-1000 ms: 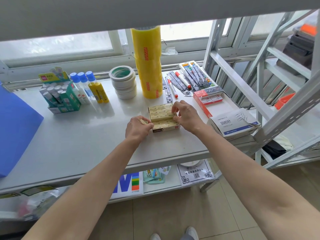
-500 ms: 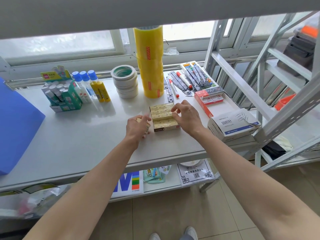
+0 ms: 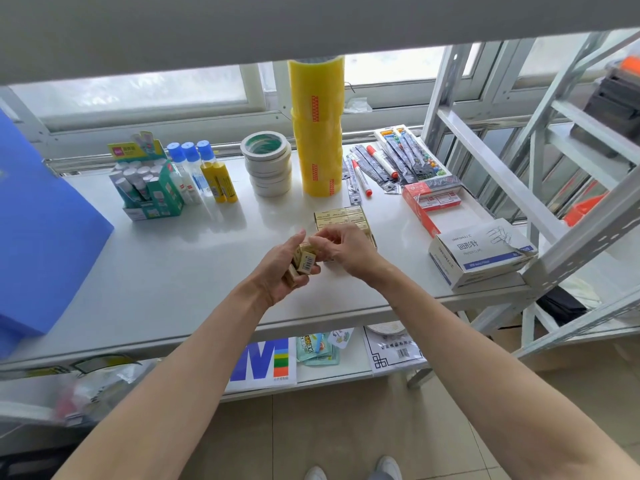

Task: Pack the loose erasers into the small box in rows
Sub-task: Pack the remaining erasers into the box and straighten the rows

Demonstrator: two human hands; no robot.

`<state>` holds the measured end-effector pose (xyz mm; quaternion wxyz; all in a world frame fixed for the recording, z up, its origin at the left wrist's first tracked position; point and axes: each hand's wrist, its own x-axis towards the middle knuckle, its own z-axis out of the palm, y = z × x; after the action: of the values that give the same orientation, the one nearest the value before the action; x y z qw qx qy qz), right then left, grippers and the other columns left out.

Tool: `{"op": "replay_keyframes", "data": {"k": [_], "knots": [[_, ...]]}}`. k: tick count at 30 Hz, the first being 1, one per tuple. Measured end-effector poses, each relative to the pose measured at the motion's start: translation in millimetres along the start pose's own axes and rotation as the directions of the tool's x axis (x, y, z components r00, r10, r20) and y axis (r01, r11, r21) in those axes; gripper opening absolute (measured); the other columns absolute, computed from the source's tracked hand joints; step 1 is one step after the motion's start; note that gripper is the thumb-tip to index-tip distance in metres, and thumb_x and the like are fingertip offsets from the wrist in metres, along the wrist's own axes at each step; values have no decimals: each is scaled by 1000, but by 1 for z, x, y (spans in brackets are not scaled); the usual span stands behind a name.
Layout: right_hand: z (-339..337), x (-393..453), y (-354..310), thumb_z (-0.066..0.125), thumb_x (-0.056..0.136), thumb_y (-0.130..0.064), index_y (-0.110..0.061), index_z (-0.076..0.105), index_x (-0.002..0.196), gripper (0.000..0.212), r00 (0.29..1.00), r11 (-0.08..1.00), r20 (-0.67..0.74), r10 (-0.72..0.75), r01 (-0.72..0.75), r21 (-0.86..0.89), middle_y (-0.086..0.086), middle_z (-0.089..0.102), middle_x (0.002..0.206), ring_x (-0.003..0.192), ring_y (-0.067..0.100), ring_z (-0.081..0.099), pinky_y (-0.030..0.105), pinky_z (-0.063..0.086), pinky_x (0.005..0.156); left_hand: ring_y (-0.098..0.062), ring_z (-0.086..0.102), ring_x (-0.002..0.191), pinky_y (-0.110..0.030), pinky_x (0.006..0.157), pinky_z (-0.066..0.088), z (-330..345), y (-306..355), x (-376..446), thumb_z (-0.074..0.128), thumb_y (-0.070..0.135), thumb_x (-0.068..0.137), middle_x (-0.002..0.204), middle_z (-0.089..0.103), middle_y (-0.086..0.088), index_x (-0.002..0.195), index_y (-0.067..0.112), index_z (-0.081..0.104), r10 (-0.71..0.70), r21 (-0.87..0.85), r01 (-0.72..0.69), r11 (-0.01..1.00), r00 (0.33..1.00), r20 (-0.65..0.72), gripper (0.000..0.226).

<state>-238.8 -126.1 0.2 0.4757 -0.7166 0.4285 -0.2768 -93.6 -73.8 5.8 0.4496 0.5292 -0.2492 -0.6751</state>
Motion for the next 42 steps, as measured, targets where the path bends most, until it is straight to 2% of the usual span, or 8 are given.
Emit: {"op": "replay_keyframes", "data": {"k": [6,14,20,23,31,34,38,42], "knots": [[2,-3,10,51,99,-24,1,65,89,30,985,980,-118,123,-101,174,20,70,83,69,30,68,34,52,60,-14,55,53,-15,32,34,-2,-1,-4,46,41,100,78,65,-10,119,4,59,-32,4,32,999,999,-13,43],[-7,-18,6,56,95,-7,5,63,105,17,998,949,-51,40,-22,315,9,70,90,84,22,72,30,59,79,-13,56,53,-17,33,35,-2,-6,-2,55,39,96,74,61,-7,116,-1,62,-35,162,47,986,996,-76,45],[-11,-23,11,67,88,-11,-7,69,101,14,998,947,-36,45,-31,320,11,69,94,91,29,71,43,56,90,-13,56,54,-17,34,36,-2,-8,1,62,34,92,77,60,-9,120,-4,59,-7,175,23,984,996,-88,47],[-11,-23,14,79,78,-24,-12,70,99,26,995,961,-68,66,-45,271,17,70,95,87,34,70,53,53,90,-14,56,52,-17,34,35,1,-7,3,61,40,92,74,59,-8,114,-3,61,-1,183,17,983,996,-84,48],[-19,-20,13,79,77,-29,-10,64,103,35,995,980,-70,65,-50,193,10,73,81,73,27,72,46,58,80,-13,51,49,-16,31,29,12,-7,5,74,24,84,72,56,-9,115,-7,65,31,178,-11,984,993,-111,45],[-22,-19,15,79,77,-27,-14,65,103,33,998,999,-49,28,-26,42,4,71,82,73,19,71,39,59,78,-13,49,48,-16,31,29,12,-6,7,75,23,83,70,56,-9,113,-6,66,27,178,-4,984,991,-129,42],[-28,-12,19,76,80,-15,-12,68,100,23,977,968,-207,-60,7,-251,0,62,85,68,4,57,28,54,77,-14,47,49,-15,32,30,15,-6,9,72,17,85,70,55,-10,101,-1,68,67,235,-11,972,970,-234,24],[-34,2,24,76,79,-15,-12,70,100,22,974,926,-217,-58,-29,-377,0,56,88,73,10,55,30,51,85,-15,46,51,-16,36,32,14,-7,13,64,12,89,69,54,-9,92,7,67,146,320,-37,947,935,-322,7]]}}
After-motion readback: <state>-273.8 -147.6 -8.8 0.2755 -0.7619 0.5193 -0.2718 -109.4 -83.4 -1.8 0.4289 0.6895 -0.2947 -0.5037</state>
